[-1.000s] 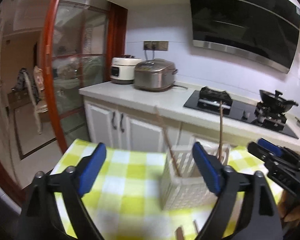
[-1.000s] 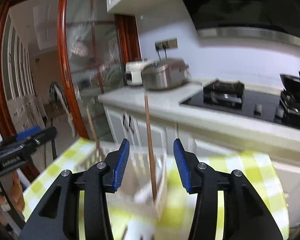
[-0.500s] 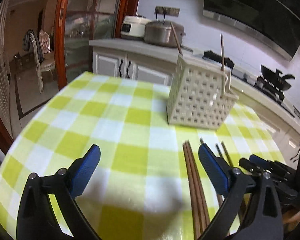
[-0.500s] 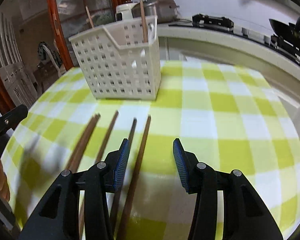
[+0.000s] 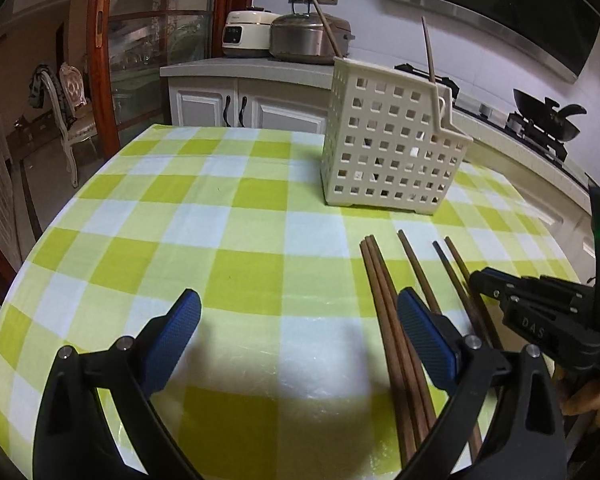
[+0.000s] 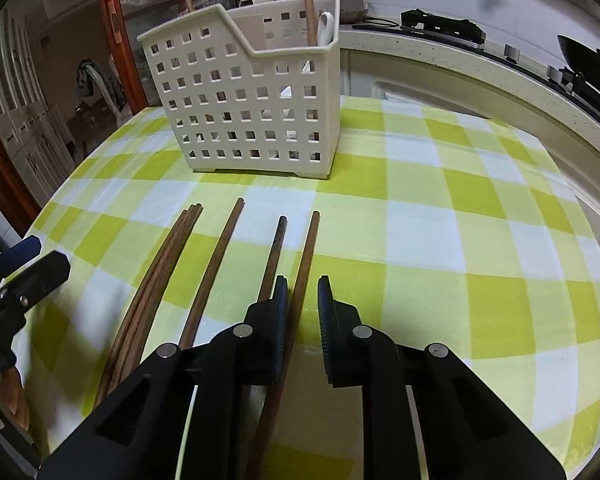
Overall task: Organize utensils
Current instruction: 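Move the right gripper back to the chopsticks and close on another one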
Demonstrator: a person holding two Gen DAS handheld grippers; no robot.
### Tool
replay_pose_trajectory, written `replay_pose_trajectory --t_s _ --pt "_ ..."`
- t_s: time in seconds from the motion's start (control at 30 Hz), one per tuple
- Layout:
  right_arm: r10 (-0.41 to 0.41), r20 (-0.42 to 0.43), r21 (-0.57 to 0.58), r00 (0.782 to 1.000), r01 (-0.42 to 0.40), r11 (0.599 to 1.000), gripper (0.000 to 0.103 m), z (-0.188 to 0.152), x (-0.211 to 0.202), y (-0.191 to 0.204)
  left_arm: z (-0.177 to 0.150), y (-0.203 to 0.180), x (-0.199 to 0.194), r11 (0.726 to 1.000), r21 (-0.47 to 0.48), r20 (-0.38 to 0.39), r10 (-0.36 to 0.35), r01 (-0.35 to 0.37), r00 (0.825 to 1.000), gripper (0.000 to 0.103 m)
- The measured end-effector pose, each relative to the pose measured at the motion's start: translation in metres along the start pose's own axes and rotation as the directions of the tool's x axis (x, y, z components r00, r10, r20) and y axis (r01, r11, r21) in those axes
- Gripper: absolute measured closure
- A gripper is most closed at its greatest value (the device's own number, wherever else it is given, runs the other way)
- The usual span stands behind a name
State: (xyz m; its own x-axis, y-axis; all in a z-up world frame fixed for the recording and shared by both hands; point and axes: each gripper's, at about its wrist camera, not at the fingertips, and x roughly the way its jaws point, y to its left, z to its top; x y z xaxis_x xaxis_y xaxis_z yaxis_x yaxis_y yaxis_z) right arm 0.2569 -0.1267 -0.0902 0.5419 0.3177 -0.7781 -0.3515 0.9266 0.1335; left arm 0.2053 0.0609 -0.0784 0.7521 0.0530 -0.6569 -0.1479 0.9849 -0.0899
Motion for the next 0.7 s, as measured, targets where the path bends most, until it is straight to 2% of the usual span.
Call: replay_pose_trajectory --t_s 0.37,0.47,0.53,0.6,0.7 --pt "-0.091 -0.017 -0.068 0.996 0.09 0.994 0.096 0.002 0.007 0.009 -0.002 -0.008 0.008 0.999 0.05 -0.058 -0.004 0.007 0.998 0.009" --pt "-0.085 -0.02 -0.051 0.996 0.084 0.995 0.097 -0.003 0.003 0.005 0.0 -0.012 0.019 0.998 0.065 -0.103 -0.008 0.014 0.995 0.019" --pt "-0.072 -0.017 -0.033 0.997 0.071 0.997 0.097 -0.008 -0.002 -0.001 0.0 -0.016 0.029 0.997 0.073 -0.14 -0.002 0.012 0.99 0.032" --pt "-0.06 -0.015 -0.02 0.998 0.06 0.998 0.097 -0.012 -0.005 -0.006 0.0 -0.019 0.037 0.997 0.078 -0.165 -0.003 0.016 0.986 0.037" --pt "-0.041 -0.015 -0.006 0.999 0.041 0.999 0.097 -0.016 -0.009 -0.011 0.001 -0.027 0.043 0.996 0.09 -0.166 -0.007 0.022 0.986 0.038"
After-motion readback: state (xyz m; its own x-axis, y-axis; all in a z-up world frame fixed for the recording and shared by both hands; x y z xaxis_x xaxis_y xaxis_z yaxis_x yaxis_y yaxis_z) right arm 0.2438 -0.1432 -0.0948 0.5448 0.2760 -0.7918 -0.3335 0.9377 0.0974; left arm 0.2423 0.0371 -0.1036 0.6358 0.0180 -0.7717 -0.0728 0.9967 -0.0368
